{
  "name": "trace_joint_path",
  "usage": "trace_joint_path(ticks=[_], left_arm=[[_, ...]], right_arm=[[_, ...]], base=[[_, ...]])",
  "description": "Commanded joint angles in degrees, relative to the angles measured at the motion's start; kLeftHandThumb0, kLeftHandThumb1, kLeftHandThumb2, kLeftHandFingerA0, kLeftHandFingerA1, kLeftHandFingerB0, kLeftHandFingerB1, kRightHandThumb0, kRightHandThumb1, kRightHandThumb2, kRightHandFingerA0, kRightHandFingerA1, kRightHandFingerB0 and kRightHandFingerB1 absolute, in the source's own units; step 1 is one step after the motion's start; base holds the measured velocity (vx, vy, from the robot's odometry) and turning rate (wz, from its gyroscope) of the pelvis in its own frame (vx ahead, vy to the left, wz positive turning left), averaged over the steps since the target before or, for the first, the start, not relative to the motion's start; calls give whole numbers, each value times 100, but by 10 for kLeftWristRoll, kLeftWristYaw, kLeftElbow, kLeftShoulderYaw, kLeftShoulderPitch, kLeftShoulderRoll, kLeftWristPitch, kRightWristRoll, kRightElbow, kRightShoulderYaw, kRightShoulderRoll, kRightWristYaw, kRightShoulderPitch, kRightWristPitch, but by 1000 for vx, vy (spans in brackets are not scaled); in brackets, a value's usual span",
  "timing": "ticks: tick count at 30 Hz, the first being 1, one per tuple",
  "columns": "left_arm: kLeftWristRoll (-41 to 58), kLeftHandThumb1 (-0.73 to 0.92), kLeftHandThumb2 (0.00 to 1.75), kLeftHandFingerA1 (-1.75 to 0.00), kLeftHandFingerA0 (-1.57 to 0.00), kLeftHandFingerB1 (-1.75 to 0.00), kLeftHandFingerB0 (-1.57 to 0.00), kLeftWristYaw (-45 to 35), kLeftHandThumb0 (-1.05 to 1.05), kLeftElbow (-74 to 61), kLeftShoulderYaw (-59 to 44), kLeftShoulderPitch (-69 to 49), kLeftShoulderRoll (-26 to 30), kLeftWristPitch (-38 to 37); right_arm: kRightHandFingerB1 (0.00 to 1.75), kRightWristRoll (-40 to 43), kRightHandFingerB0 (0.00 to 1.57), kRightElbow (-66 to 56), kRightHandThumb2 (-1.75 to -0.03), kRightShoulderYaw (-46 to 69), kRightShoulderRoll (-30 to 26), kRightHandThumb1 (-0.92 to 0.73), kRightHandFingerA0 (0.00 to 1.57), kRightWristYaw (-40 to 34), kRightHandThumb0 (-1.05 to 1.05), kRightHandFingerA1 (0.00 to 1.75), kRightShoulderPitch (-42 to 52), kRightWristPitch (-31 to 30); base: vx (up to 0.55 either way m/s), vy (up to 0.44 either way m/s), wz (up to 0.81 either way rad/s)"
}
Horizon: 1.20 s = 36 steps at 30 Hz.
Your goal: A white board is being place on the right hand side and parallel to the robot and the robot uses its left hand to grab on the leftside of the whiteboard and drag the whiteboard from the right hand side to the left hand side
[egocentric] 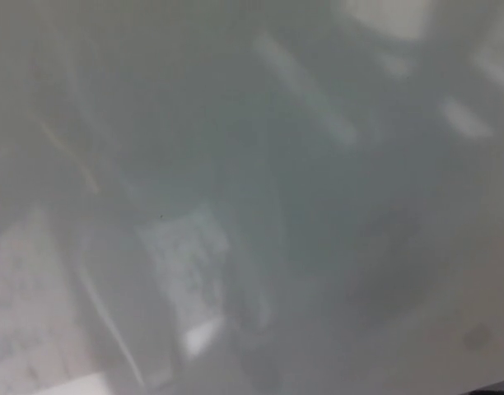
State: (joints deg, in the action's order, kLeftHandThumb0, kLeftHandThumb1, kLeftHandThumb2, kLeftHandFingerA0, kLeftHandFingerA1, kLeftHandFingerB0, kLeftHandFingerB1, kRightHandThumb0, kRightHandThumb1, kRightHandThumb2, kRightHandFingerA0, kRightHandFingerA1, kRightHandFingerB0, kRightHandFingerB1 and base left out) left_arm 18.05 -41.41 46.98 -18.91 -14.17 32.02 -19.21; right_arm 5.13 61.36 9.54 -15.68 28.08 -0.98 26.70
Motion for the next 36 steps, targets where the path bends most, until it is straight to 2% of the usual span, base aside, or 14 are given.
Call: trace_joint_path(ticks=[1, 14, 16, 19, 20, 21, 25, 26, 27, 29, 30, 32, 35, 36], left_arm=[[-191, 46, 80, -34, 0, -14, 0, 150, -60, 61, 120, -20, -2, -44], [-156, 59, 81, -32, -10, 0, 0, 162, -63, 119, 166, 15, 11, -23], [-156, 71, 61, -30, -13, 0, 0, 163, -62, 117, 168, 14, 13, -21], [-186, 66, 93, -54, -34, -4, 0, 208, -77, 89, 180, 1, 17, -22], [-190, 78, 63, -44, -43, 0, 0, 211, -71, 79, 182, -3, 19, -16], [-187, 69, 90, -36, -15, 0, 0, 202, -73, 80, 181, -2, 21, -18], [-198, 76, 93, -30, -7, 0, 0, 189, -71, 87, 191, 6, 31, -14], [-213, 76, 93, -30, -7, 0, 0, 200, -71, 89, 200, 8, 35, -16], [-213, 87, 111, -71, -42, -9, 0, 185, -80, 98, 206, 19, 39, 9], [-212, 87, 111, -71, -42, -9, 0, 178, -80, 103, 209, 25, 41, 20], [-217, 92, 78, -43, -25, -12, 0, 154, -80, 107, 222, 49, 45, 87], [-230, 92, 75, -68, -33, -21, 0, 150, -76, 82, 237, 51, 51, 137], [-240, 92, 74, -41, -30, -10, 0, 148, -74, 55, 250, 42, 59, 151], [-232, 84, 108, -19, 0, -25, -7, 131, -72, 70, 247, 29, 66, 61]], right_arm=[[73, -1, 32, 9, -84, 1, -1, -74, 71, -5, -57, 99, 13, 13], [75, 6, 32, 4, -89, 6, 3, -72, 72, -1, -54, 103, 21, 4], [76, 2, 32, 3, -89, 4, 3, -72, 73, -6, -54, 104, 22, 9], [76, 3, 33, -1, -87, 5, 4, -71, 73, -9, -54, 104, 25, 6], [76, 5, 31, -1, -88, 5, 3, -73, 72, -4, -55, 105, 24, 5], [77, 7, 35, -1, -87, 7, 4, -71, 73, -3, -53, 104, 24, 2], [76, -1, 31, -6, -88, 3, 4, -72, 72, -14, -54, 104, 27, 7], [76, -1, 31, -7, -88, 3, 4, -72, 72, -14, -54, 104, 27, 8], [76, 6, 32, -6, -88, 7, 6, -72, 73, -9, -55, 105, 25, -2], [76, 9, 32, -7, -88, 8, 8, -72, 73, -7, -55, 105, 23, -7], [75, 6, 30, -7, -88, 7, 6, -72, 70, -10, -54, 104, 23, -3], [76, 2, 31, -5, -89, 7, 5, -71, 69, -16, -54, 103, 23, 4], [76, 1, 30, -3, -89, 5, 5, -71, 69, -14, -54, 103, 23, 9], [76, 3, 31, -3, -89, 7, 5, -72, 70, -12, -56, 102, 22, 4]], base=[[0, 0, 0], [0, 0, 0], [0, 0, 0], [0, 0, 0], [0, 0, 0], [0, 0, 0], [0, 0, 0], [0, 0, 0], [0, 0, 0], [0, 0, 0], [0, 0, 0], [0, 0, 0], [0, 0, 0], [0, 0, 0]])
